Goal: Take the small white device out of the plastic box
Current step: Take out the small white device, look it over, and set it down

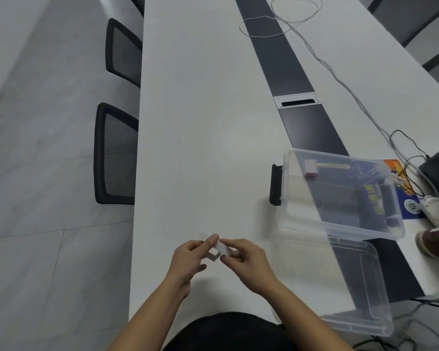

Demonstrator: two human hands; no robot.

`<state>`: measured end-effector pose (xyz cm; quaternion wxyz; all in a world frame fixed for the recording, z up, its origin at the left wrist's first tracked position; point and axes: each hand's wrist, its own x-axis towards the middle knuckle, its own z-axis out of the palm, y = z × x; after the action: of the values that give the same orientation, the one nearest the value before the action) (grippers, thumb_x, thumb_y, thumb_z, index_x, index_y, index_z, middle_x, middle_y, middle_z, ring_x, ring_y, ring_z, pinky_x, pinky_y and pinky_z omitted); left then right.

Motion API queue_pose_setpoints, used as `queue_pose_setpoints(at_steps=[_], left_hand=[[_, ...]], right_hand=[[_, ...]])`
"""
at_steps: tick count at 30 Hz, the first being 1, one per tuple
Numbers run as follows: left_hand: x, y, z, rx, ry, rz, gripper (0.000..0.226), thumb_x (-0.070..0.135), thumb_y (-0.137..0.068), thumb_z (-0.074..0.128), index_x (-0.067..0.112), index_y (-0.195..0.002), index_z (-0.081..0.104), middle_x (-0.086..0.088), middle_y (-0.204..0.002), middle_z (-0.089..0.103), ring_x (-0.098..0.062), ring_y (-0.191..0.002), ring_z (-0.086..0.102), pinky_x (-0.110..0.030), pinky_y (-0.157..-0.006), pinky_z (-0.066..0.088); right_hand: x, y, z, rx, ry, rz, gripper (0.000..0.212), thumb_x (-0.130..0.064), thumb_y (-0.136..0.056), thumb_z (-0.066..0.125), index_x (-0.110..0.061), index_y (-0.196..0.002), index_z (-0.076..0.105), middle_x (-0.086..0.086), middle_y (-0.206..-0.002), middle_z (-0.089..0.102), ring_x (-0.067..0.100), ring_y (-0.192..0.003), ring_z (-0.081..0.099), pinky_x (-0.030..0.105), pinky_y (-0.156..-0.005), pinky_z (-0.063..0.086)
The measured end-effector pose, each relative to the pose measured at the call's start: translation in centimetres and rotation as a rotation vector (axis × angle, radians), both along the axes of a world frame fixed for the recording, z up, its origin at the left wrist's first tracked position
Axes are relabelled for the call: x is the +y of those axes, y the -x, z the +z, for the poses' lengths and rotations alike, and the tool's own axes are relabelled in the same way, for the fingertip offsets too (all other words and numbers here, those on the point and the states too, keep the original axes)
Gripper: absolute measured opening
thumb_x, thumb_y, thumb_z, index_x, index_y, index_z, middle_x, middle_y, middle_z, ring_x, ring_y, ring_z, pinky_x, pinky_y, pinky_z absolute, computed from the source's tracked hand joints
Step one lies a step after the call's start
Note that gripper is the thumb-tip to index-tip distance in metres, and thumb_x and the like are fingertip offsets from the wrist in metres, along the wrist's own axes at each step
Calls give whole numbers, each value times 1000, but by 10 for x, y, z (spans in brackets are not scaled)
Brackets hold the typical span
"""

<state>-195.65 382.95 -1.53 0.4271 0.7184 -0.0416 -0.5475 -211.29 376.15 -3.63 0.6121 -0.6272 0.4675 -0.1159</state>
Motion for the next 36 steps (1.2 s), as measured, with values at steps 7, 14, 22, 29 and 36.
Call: queue_pose_setpoints(at_steps=[7,14,22,29,36], left_hand=[[18,-9,-32,81,45,-81,42,52,-81,68,20,-106,78,1,-108,76,-21,-109,65,-41,-91,56],[27,-11,-68,56,-32,-100,32,40,-94,60,18,-113,73,0,-111,73,-17,-111,63,-32,-80,52],[28,-21,-72,-70,-48,5,38,29,-91,67,20,-128,62,-2,-122,66,-19,-111,61,-42,-91,54],[30,-19,-70,-146,-27,-68,15,33,-93,63,37,-107,64,3,-117,69,-13,-106,63,-39,-90,54],[28,-10,-57,-664,-46,-162,44,36,-99,48,15,-138,52,-6,-144,43,-24,-131,46,-40,-106,41]], right_hand=[[-2,0,-14,-137,-444,-162,29,-14,-92,64,-23,-119,69,-4,-114,73,16,-105,68,32,-93,55],[5,-14,-38,77,-358,-6,28,-19,-96,55,-36,-115,68,-16,-109,71,19,-105,66,29,-86,56],[2,-25,-51,231,-191,12,26,-32,-93,58,-33,-114,73,-13,-107,73,6,-92,66,32,-91,53],[-4,-28,-51,313,-91,91,29,-38,-93,57,-33,-118,71,-10,-112,73,5,-93,63,24,-89,50],[4,4,-49,447,8,169,46,-43,-95,49,-26,-138,54,-3,-132,61,11,-113,60,25,-97,44]])
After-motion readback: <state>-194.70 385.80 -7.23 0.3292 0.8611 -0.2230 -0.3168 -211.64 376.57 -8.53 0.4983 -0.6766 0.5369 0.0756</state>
